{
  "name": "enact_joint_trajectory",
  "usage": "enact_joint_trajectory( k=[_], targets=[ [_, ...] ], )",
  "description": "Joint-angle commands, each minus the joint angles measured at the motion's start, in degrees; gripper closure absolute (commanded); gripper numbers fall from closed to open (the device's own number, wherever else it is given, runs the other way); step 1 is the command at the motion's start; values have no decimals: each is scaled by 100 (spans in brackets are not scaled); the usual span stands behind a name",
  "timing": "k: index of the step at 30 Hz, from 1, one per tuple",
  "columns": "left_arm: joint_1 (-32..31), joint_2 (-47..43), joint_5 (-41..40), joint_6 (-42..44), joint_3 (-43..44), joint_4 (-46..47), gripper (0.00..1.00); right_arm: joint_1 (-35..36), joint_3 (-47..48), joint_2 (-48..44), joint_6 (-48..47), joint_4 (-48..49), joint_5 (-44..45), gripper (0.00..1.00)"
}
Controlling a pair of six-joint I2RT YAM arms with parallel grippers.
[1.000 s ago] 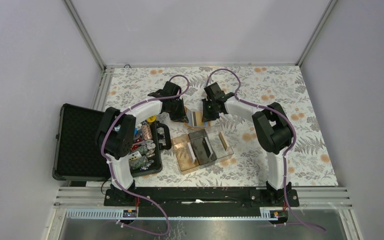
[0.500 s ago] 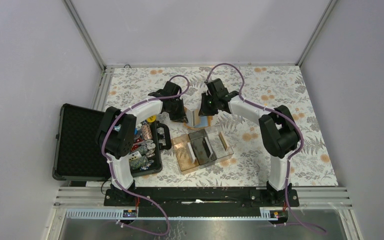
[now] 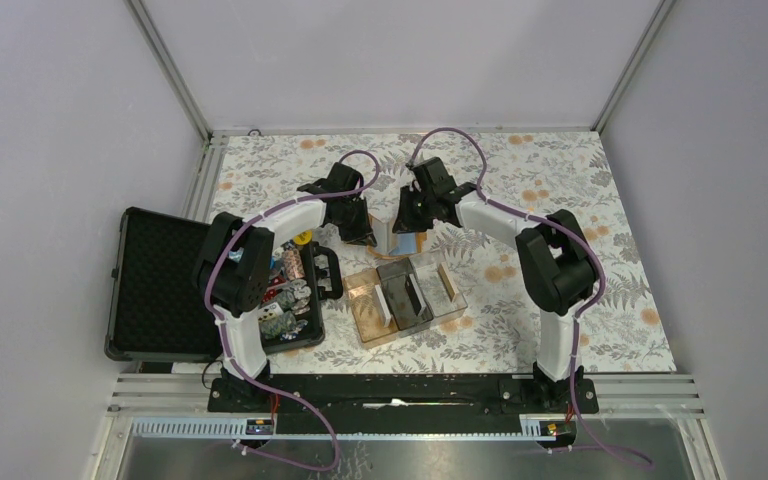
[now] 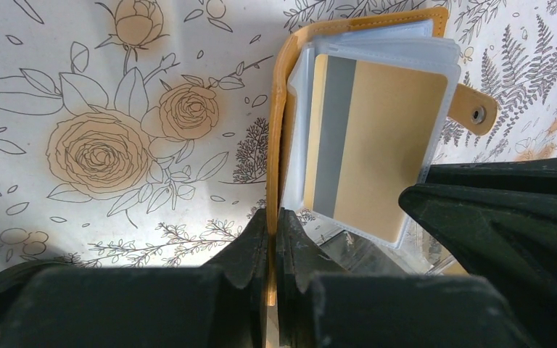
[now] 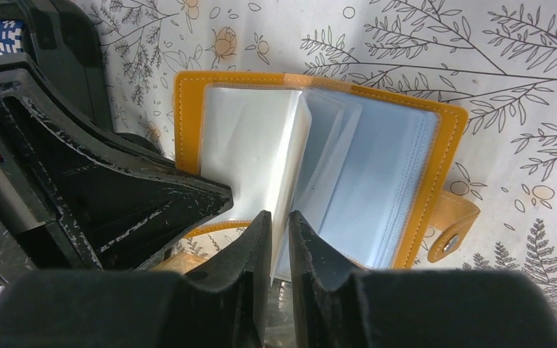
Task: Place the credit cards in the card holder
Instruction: Turn over the card slot in the card holder.
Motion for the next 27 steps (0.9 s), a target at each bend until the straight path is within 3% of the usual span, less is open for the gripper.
enact_joint_trajectory(
  k=[1, 11, 17, 27],
  targets=[
    [-19, 47, 71, 10, 199, 91, 100, -8, 58, 32, 29, 171, -212, 78],
    [-15, 30, 254, -2, 184, 220, 100, 98, 229, 203, 47, 169, -265, 77],
    [45, -137, 138, 75, 208, 177, 84, 160, 296, 211, 46, 169, -215, 76],
    [110, -314, 173, 169, 218, 133, 67, 236, 439, 216, 64, 142, -183, 67]
  ],
)
